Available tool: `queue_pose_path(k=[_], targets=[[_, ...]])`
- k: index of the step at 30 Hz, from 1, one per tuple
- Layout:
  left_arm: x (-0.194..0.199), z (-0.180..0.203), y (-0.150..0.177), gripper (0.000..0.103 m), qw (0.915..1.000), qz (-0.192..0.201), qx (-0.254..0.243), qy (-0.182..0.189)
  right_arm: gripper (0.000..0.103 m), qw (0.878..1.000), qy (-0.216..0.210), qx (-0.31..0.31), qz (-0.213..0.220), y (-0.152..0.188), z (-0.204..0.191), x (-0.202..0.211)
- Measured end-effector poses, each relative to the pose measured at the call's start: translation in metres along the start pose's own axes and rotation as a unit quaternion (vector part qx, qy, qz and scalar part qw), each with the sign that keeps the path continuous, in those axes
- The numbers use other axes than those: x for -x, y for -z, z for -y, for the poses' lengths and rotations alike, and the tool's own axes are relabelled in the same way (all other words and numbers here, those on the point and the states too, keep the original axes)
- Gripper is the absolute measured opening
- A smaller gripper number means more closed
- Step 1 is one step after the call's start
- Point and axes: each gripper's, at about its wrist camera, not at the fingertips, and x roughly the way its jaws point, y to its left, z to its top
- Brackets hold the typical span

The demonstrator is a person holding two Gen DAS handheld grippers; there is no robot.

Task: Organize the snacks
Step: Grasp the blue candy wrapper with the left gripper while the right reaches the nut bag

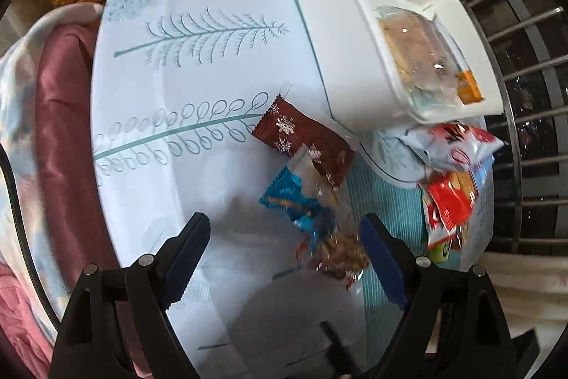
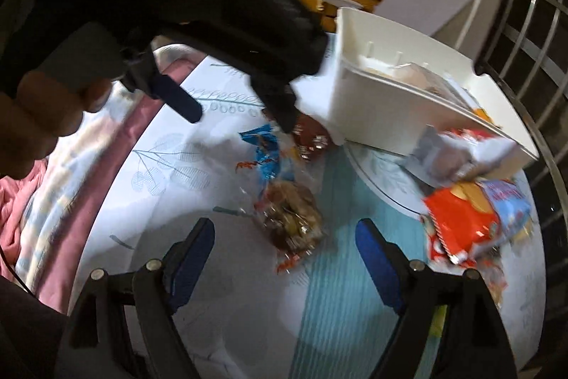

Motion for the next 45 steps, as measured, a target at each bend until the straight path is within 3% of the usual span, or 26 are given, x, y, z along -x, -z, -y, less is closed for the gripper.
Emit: queue_pose_path(k=[8,10,17,20,22,24,25,26,32,34,37,40,45], targets=[[-0.028,0.008,-0.013,0.085,0.999,-0.038,-0.001,-0.023,0.055,0.999,0.008,0.04,-0.008,-0.005,-0.008,-0.021],[-0.035,0.014,-0.016,0.08,0.9986,-0.044,-0.003,-0.028,0.046,0.999,0.015,0.049,-0.007,-0.005,-0.008,-0.021],[-0.052,0.03,-0.018,0.065,0.9968,-0.065,-0.018,-0.042,0.044,0.998,0.009,0.06,-0.024,-0.003,-0.002,-0.015],[-0.054,0.038,-0.017,0.055,0.9962,-0.063,-0.031,-0.052,0.037,0.998,0.01,0.063,-0.03,-0.003,-0.002,-0.009],[-0.055,0.042,-0.017,0.052,0.9959,-0.064,-0.033,-0.056,0.02,0.998,0.011,0.061,-0.032,-0.007,-0.004,-0.006],[-0.056,0.044,-0.016,0.043,0.9957,-0.065,-0.034,-0.058,0.02,0.997,0.013,0.059,-0.038,-0.009,-0.003,-0.001],[-0.056,0.045,-0.015,0.033,0.996,-0.067,-0.033,-0.049,0.02,0.997,0.008,0.057,-0.044,-0.01,-0.003,0.0],[-0.055,0.044,-0.014,0.03,0.9964,-0.07,-0.031,-0.037,0.02,0.997,0.008,0.056,-0.048,-0.01,-0.004,0.002],[-0.057,0.054,-0.004,0.028,0.9949,-0.074,-0.047,-0.051,0.023,0.998,0.004,0.044,-0.055,-0.01,-0.004,0.003],[-0.053,0.05,0.003,0.027,0.9951,-0.071,-0.046,-0.05,0.035,0.998,0.008,0.045,-0.054,-0.006,-0.006,0.002],[-0.044,0.044,0.007,0.027,0.9956,-0.062,-0.048,-0.051,0.047,0.997,0.017,0.053,-0.057,-0.003,-0.013,-0.003],[-0.036,0.043,0.009,0.027,0.9962,-0.052,-0.049,-0.051,0.05,0.997,0.032,0.058,-0.047,0.001,-0.019,-0.006],[-0.013,0.036,0.023,0.027,0.9963,-0.029,-0.049,-0.064,0.048,0.996,0.047,0.06,-0.051,0.001,-0.028,-0.008]])
